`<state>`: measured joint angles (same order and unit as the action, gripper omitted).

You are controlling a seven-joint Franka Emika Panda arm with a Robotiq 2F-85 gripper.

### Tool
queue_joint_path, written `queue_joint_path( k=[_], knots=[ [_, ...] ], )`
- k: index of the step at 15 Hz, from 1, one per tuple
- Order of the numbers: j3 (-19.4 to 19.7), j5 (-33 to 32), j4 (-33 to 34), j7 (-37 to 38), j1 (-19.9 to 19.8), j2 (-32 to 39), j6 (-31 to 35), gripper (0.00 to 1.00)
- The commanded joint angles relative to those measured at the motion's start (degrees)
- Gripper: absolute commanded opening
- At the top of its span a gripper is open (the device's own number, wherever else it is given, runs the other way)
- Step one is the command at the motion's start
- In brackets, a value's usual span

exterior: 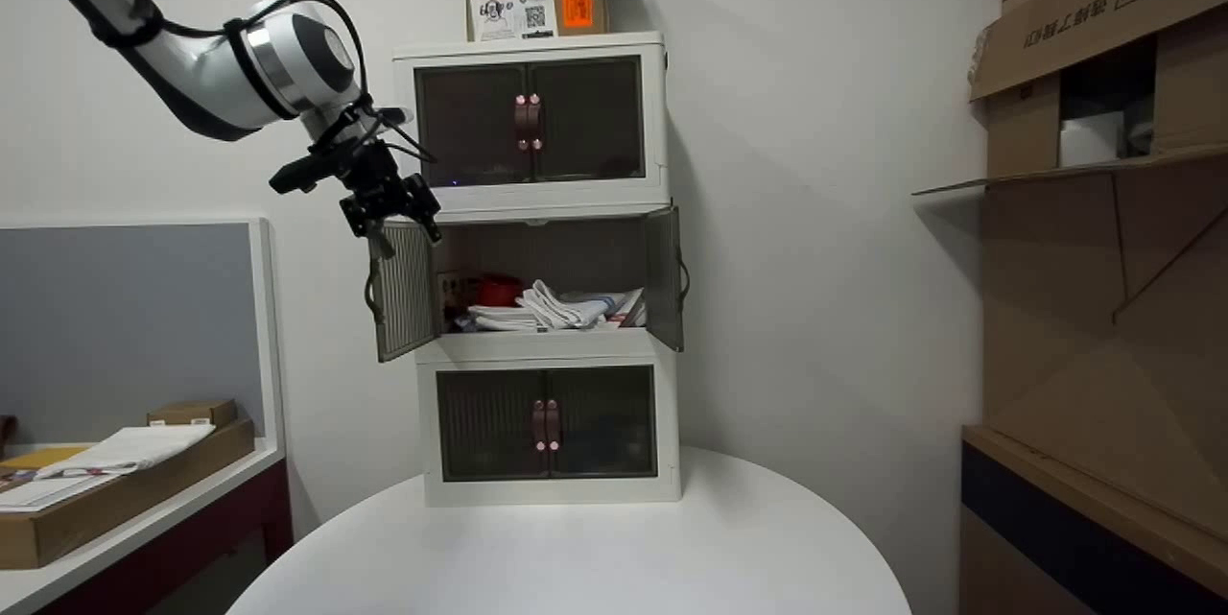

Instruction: Close the left cabinet door of the middle shelf

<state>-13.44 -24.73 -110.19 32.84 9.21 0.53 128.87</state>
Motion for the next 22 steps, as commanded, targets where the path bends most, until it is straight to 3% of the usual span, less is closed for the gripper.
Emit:
queue_joint_path(
  k=[1, 10, 14, 16, 22],
  knots=[
    [1.24, -3.45, 1.93, 5.24, 0.77, 1.18, -0.96, 1.0],
    [2.66, -17.81, -0.02, 26.36, -0.08, -2.64, 2.16, 1.0],
    [3.09, -28.7, -0.53, 38.22, -0.91, -3.86, 2.52, 1.0],
    [3.74, -24.28, -1.45, 33.99, -1.12, -3.67, 6.25, 1.0],
    [5.34, -0.77, -4.85, 11.93, -1.47, -0.42, 24.16, 1.0]
  ],
)
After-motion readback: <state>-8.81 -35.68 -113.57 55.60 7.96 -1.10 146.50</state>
